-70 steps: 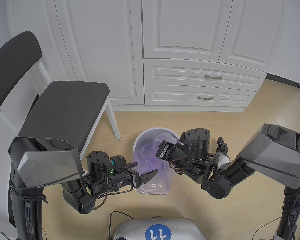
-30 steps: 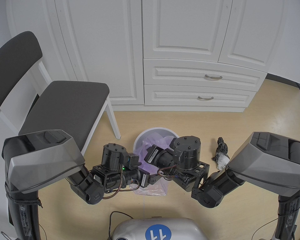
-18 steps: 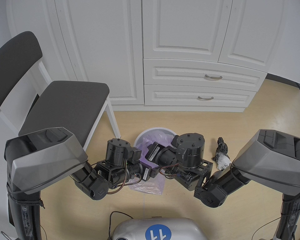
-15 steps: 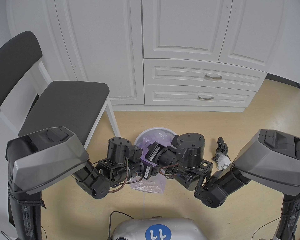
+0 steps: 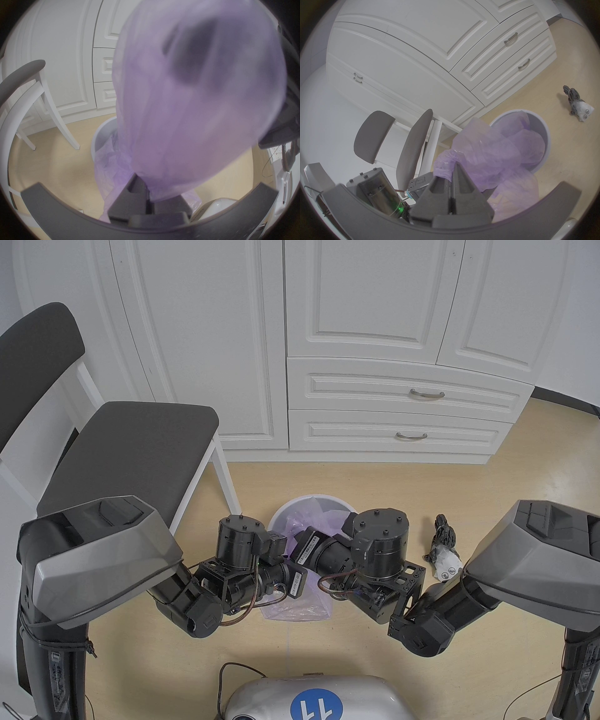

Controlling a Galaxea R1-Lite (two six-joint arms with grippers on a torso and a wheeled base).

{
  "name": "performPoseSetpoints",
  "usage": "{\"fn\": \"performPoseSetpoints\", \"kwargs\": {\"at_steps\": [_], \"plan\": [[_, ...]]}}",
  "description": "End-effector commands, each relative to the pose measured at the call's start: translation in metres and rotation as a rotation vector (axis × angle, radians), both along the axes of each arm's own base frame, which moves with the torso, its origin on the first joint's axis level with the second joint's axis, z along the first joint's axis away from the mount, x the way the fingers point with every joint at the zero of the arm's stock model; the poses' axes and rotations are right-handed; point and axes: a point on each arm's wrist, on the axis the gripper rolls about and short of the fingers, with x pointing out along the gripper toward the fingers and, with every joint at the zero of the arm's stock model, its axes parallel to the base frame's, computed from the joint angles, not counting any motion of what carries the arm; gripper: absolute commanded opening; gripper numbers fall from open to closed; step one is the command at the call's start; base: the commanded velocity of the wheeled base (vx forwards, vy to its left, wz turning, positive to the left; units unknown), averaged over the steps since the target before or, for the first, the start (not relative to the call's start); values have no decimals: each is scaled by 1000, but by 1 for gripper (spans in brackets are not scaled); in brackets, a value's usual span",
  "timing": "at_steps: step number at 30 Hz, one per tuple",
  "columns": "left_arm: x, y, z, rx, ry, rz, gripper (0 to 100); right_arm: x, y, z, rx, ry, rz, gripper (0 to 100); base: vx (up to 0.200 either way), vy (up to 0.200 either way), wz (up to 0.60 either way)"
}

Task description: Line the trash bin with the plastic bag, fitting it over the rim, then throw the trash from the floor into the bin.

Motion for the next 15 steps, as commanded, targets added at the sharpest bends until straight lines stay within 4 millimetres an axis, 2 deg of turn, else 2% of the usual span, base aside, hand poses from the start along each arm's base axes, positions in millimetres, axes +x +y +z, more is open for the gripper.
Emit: {"fn": "performPoseSetpoints", "kwargs": {"at_steps": [1,2,6,11,14,15], "plan": [[-1,0,-1,3,3,-3,0,1,-1,-2,-8,3,-4,0,0,0,0],[-1,0,-1,3,3,-3,0,0,-2,-2,-7,1,-4,100,0,0,0],[0,0,-1,-1,2,-4,0,-3,-16,13,-22,-38,-10,100,0,0,0],[3,1,2,-16,-4,4,0,-21,-41,30,-99,-170,40,100,0,0,0],[3,1,9,-65,-1,9,0,-29,-49,39,-128,-212,54,100,0,0,0],[2,1,16,-114,1,4,0,-34,-54,48,-134,-231,55,100,0,0,0]]}}
